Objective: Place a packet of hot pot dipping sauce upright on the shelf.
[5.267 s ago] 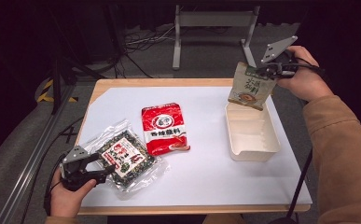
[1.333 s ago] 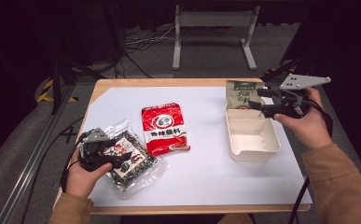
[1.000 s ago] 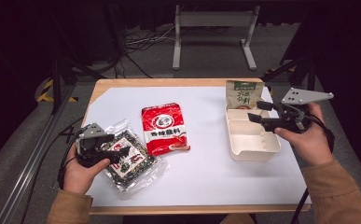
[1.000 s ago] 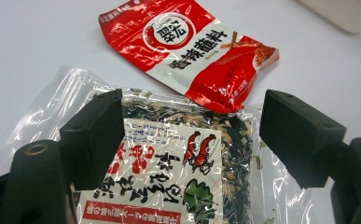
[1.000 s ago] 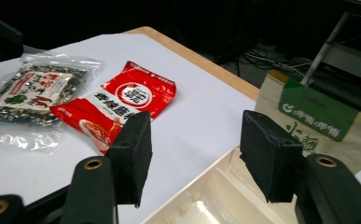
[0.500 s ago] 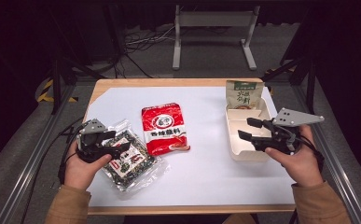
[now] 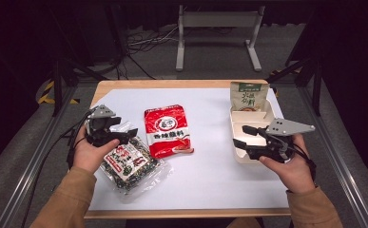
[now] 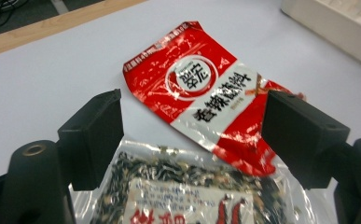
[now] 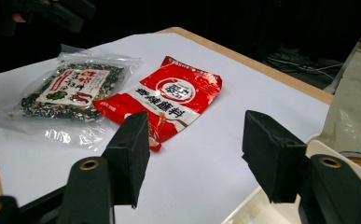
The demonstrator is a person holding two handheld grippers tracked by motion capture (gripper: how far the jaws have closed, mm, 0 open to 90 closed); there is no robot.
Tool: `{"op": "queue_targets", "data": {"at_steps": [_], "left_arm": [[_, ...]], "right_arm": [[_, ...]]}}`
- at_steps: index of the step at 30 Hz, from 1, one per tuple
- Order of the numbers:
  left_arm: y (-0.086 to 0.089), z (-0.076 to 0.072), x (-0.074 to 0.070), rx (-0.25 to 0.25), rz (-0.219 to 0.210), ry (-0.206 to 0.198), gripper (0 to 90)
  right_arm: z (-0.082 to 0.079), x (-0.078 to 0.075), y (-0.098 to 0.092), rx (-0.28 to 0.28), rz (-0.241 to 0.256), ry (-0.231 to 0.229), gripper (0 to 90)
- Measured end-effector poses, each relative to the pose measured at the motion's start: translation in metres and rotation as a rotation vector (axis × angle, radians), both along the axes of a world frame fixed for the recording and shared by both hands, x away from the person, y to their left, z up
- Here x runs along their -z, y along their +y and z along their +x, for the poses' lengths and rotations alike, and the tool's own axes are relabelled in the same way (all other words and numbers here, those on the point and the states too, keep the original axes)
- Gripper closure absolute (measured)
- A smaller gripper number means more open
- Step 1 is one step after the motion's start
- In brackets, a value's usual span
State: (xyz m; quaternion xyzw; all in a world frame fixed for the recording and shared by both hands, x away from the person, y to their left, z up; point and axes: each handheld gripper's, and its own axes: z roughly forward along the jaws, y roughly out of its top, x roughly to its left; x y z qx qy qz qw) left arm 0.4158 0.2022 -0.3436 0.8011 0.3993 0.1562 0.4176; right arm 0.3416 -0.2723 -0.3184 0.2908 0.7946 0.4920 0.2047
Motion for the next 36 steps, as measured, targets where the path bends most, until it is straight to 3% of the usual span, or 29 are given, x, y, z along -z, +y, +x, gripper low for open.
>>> {"op": "queue_targets", "data": {"at_steps": [3,6,11,14,24,31,36], "left_arm": [[-0.002,0.015,0.009,-0.006,-0.021,0.048,21.6],[-0.004,0.031,0.017,-0.017,-0.008,0.101,24.1],[-0.003,0.053,0.021,-0.055,-0.021,0.137,22.3],[-0.003,0.065,0.027,-0.072,-0.028,0.117,22.6],[-0.017,0.088,0.037,-0.075,0.002,0.129,20.2],[-0.022,0.102,0.039,-0.086,-0.015,0.110,21.2],[-0.023,0.112,0.050,-0.113,-0.032,0.096,22.4]], "right_arm": [[0.000,0.004,0.002,-0.004,-0.012,0.003,41.4],[0.000,0.009,0.005,-0.012,-0.026,0.008,41.0],[0.001,0.016,0.011,-0.033,-0.036,0.017,41.0],[0.000,0.018,0.012,-0.050,-0.034,0.021,41.0],[-0.003,0.024,0.015,-0.052,-0.031,0.017,41.0],[-0.007,0.031,0.019,-0.057,-0.043,0.018,41.0],[-0.009,0.032,0.014,-0.041,-0.038,0.021,40.8]]}}
